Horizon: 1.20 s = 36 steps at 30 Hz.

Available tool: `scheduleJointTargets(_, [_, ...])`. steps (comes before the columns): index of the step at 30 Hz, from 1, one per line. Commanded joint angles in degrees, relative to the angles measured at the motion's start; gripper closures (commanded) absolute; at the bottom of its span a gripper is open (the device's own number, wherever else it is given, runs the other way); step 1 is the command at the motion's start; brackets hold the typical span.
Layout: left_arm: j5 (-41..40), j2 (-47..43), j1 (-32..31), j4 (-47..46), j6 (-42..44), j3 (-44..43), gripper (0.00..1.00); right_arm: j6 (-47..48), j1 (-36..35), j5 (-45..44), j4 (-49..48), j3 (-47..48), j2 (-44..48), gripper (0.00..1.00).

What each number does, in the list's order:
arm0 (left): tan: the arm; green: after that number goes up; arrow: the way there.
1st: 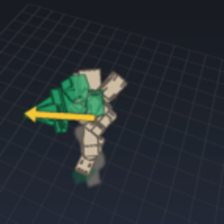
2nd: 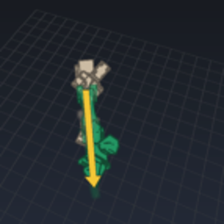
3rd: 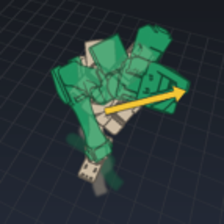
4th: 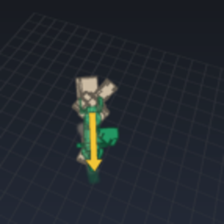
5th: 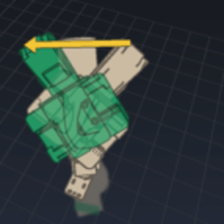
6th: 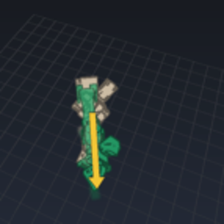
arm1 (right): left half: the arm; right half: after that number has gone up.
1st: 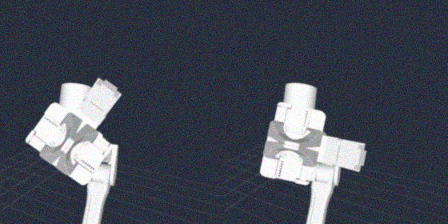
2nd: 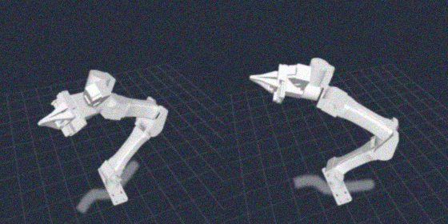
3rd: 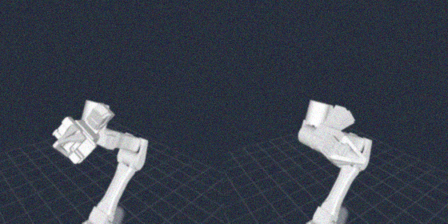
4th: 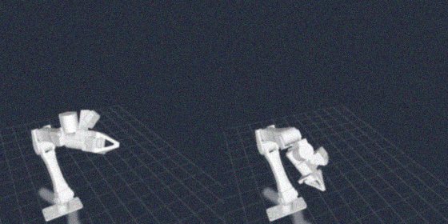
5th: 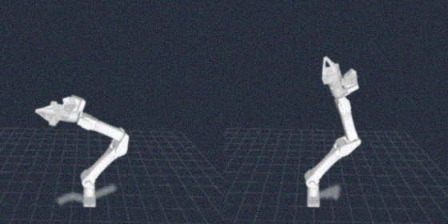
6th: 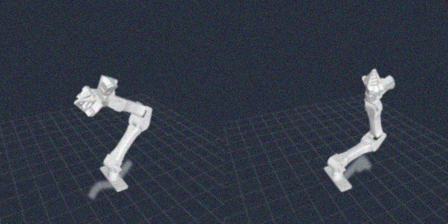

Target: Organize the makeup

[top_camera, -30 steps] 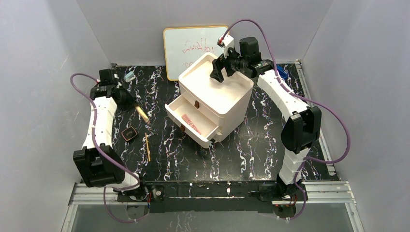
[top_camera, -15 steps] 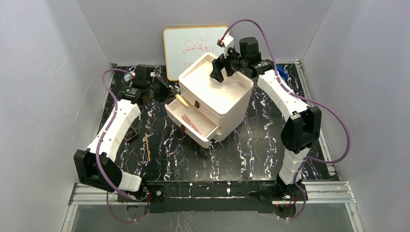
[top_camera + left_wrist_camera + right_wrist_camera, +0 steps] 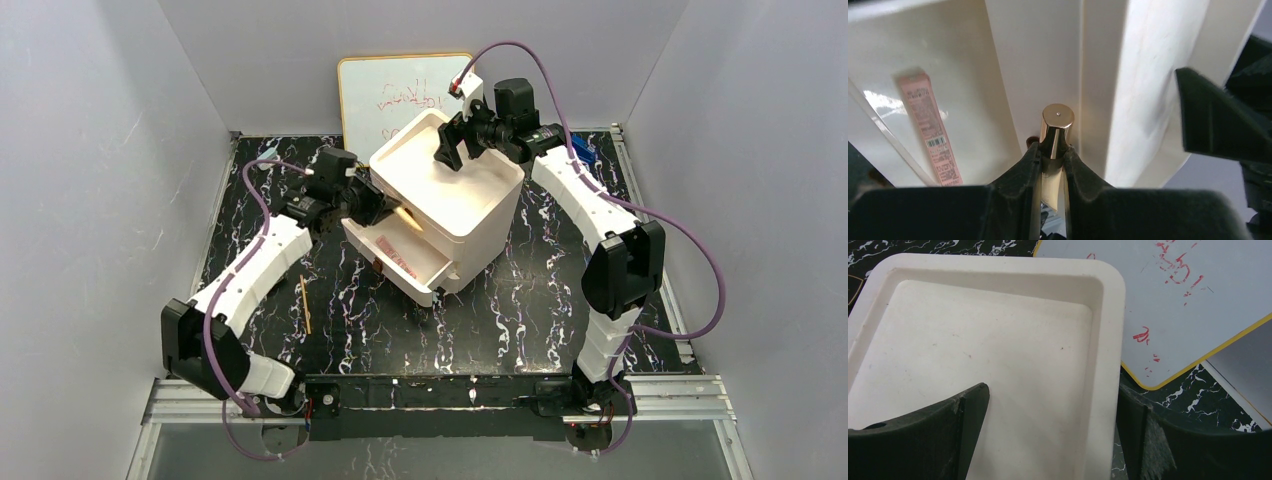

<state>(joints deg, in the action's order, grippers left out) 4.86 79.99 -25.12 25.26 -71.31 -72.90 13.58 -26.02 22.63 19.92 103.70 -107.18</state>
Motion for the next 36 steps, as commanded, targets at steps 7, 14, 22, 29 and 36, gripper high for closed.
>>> scheduleJointTargets(7, [-1.72,-5.8,-4.76,2.29,-5.94,10.15,1.0,-3.03,-0.97,0.11,13.87,-5.17,-4.45,0.0])
scheduleJointTargets(14, [-6.32,-8.29,-4.76,3.24,-5.9,13.89,0.91,-3.12,-0.93,0.22,14.0,-5.04,-4.62,0.0])
scheduleJointTargets(22, [-6.88,-8.81,-4.76,-2.41,-4.0,12.43,0.33,-3.21,-1.05,0.17,14.09,-5.16,-4.49,0.0])
scheduleJointTargets(29, [-10.88,-12.06,-4.49,-4.81,22.57,4.0,0.32,-3.13,-0.97,-0.22,13.82,-5.85,-3.84,0.0])
scheduleJointTargets(36, [-28.11,-26.41,-4.58,-2.83,55.35,12.61,0.29,-3.38,-1.1,0.84,14.18,-4.87,-5.06,0.0])
